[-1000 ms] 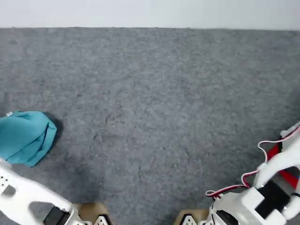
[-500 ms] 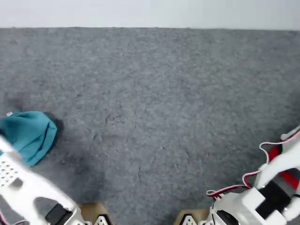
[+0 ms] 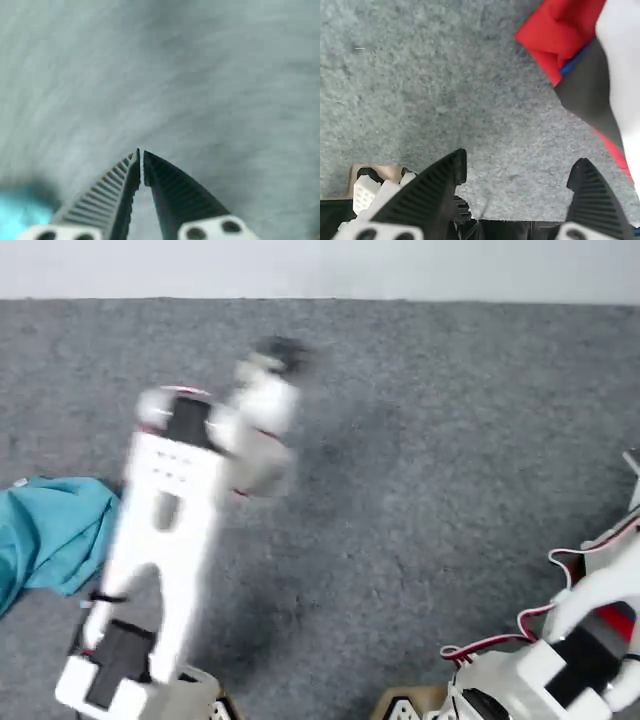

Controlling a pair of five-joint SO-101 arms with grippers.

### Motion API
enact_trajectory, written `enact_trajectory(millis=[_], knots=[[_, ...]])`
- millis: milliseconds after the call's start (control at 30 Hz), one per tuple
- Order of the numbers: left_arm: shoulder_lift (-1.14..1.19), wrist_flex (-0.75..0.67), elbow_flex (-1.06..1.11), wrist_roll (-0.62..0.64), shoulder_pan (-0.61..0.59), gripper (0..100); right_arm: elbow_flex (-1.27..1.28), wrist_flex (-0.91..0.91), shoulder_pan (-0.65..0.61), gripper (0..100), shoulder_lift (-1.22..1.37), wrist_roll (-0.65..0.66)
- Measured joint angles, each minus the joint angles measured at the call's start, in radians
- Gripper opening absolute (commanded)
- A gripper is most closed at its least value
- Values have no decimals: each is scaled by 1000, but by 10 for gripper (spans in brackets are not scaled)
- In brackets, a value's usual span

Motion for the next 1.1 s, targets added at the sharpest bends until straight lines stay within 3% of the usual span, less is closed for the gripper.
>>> enact_trajectory(millis=[67, 133, 233, 333, 567, 733, 833, 1100], knots=[[-12, 0, -26, 51, 104, 13, 0, 0, 9, 329, 0, 2], [-23, 0, -35, 106, 71, 32, 0, 0, 31, 329, 0, 0], [-23, 3, -35, 133, -109, 151, 0, 0, 41, 329, 0, 38], [-23, 3, -29, 141, -367, 280, 0, 0, 46, 329, 0, 69], [-23, 3, -11, 126, -948, 298, 0, 0, 46, 329, 0, 94], [-23, -3, -11, 40, -1186, 298, 0, 0, 46, 329, 0, 127], [-23, -83, 9, 35, -1315, 298, 0, 0, 46, 329, 0, 146], [-21, -338, 241, 25, -1488, 298, 0, 0, 46, 329, 0, 150]])
